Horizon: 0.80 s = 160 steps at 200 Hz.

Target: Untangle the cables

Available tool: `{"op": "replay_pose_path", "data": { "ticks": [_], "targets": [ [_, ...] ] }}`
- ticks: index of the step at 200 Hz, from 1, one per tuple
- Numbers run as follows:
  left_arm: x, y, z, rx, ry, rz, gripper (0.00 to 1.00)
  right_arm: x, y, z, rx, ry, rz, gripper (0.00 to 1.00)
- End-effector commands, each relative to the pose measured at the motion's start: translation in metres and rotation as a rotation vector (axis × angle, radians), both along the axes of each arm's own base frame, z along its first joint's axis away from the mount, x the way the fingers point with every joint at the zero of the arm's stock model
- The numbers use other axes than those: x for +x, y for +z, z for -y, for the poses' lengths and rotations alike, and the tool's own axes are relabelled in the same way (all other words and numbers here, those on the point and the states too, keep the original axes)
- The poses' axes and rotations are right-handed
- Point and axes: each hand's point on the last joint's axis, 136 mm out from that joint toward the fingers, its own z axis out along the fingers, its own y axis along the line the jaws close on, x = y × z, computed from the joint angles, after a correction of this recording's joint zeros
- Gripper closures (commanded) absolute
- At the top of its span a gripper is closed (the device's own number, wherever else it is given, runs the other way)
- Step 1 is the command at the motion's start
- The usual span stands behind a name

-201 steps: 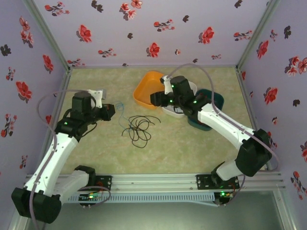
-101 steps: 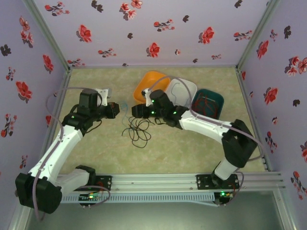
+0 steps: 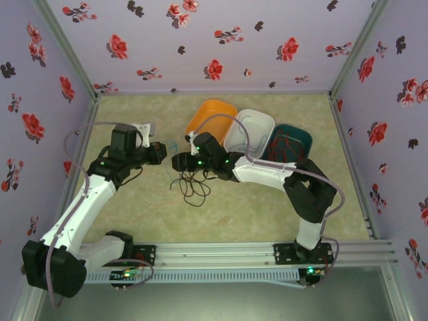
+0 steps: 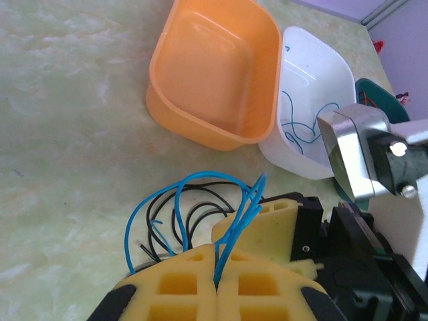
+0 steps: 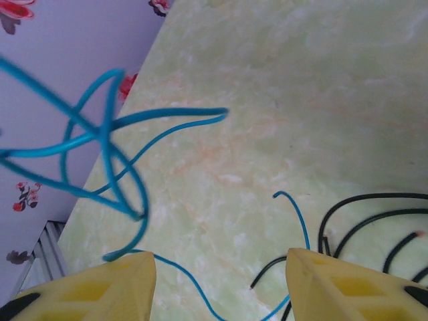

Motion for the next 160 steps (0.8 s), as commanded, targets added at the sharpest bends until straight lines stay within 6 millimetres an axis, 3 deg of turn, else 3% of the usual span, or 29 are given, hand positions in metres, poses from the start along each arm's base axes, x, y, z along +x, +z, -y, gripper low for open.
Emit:
{"op": "replay_pose_path", "data": {
  "ticks": [1,42,82,124,160],
  "targets": [
    [0.005,-0.003,-0.003,0.005,0.04,-0.001,1.0,-0.008,0.016,-0.013,0.041,0.025,0.053,0.43],
    [0.009,-0.001,-0.004,0.003,0.061,-0.002,1.0,-0.021,0.025,-0.016,0.038,0.028,0.14,0.34],
    [0.006,0.005,-0.005,-0.006,0.06,0.013,1.0,0.002,0.008,-0.009,-0.06,-0.087,0.148,0.34],
    [-0.002,0.008,-0.007,0.003,0.048,0.02,1.0,0.027,-0.003,-0.007,-0.062,-0.154,0.129,0.58],
    [-0.008,0.01,-0.009,0.026,0.033,0.032,1.0,0.038,-0.004,0.006,-0.051,-0.187,0.114,0.95]
  ]
}}
